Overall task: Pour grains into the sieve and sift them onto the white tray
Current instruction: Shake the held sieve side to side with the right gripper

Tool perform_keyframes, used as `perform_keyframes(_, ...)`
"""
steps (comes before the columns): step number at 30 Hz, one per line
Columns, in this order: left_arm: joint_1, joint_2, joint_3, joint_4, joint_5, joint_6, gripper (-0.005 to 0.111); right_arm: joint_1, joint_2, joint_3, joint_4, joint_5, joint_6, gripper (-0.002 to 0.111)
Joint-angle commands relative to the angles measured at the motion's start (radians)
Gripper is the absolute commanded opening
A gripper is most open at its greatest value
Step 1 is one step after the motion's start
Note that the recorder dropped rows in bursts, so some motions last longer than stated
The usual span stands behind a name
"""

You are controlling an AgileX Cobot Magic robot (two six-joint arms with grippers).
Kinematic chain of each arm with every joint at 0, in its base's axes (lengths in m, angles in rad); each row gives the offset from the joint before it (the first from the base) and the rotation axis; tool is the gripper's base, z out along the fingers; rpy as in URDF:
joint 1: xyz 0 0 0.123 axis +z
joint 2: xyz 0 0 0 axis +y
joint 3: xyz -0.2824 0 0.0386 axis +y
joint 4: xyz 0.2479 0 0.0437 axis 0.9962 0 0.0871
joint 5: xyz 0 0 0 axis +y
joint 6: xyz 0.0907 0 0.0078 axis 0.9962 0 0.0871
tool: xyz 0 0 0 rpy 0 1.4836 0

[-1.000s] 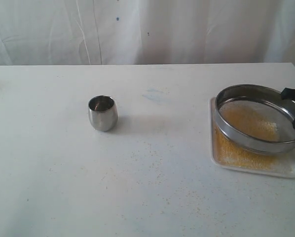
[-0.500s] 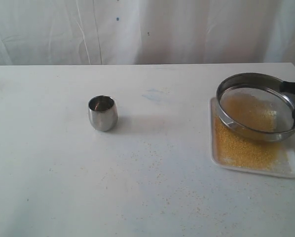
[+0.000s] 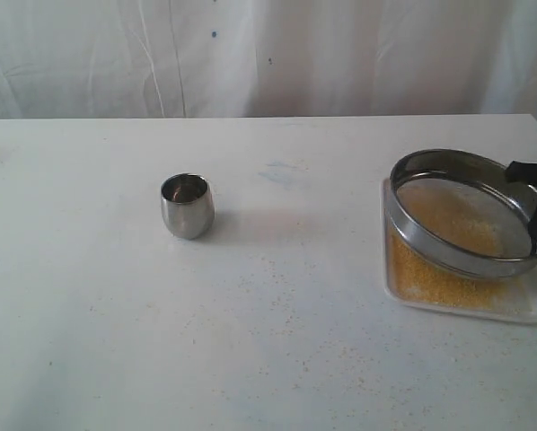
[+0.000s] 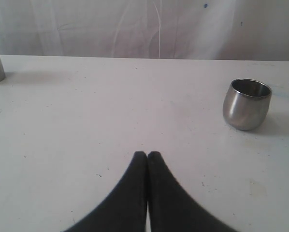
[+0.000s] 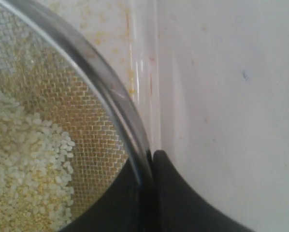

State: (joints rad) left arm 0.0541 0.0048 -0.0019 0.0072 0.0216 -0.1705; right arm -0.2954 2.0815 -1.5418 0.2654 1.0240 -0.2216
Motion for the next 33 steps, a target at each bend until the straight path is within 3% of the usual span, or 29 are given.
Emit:
perform_keyframes(1, -0.008, -0.005, 0.002, 0.0, -0.004, -0.01, 0.0, -0.013, -0.015, -0.007, 0.029, -0.038, 0.072, 0.0)
perform_keyframes(4, -0.008, -0.005, 0.002, 0.0, -0.004, -0.01, 0.0, -0.013, -0.015, -0.002, 0.027, 0.085, 0.015, 0.0)
perform_keyframes(9, -0.008, -0.005, 0.002, 0.0, -0.004, -0.01, 0.0, -0.015, -0.015, -0.022, 0.029, -0.092, 0.056, 0.0)
perform_keyframes(14, -0.008, -0.005, 0.002, 0.0, -0.004, -0.01, 0.0, -0.01, -0.017, -0.005, 0.032, 0.119, 0.047, 0.0)
perform_keyframes(19, -0.008, -0.005, 0.002, 0.0, -0.004, -0.01, 0.0, -0.006, -0.013, -0.005, 0.025, -0.054, 0.02, 0.0)
perform_keyframes(23, -0.008, -0.005, 0.002, 0.0, -0.004, -0.01, 0.0, -0.002, -0.015, -0.003, 0.021, 0.07, 0.036, 0.0)
perform_keyframes(27, -0.008, -0.005, 0.002, 0.0, -0.004, -0.01, 0.0, -0.004, -0.015, -0.013, 0.021, -0.129, 0.057, 0.0)
perform_keyframes(29, -0.008, -0.005, 0.002, 0.0, -0.004, -0.01, 0.0, -0.004, -0.015, -0.016, 0.021, -0.087, 0.105, 0.0)
perform_keyframes(31, -0.008, -0.005, 0.002, 0.0, -0.004, -0.01, 0.0, 0.001, -0.015, -0.006, 0.021, 0.065, 0.057, 0.0)
perform_keyframes(33, -0.008, -0.005, 0.002, 0.0, -0.004, -0.01, 0.0, 0.0, -0.015, -0.004, 0.021, -0.027, 0.003, 0.0)
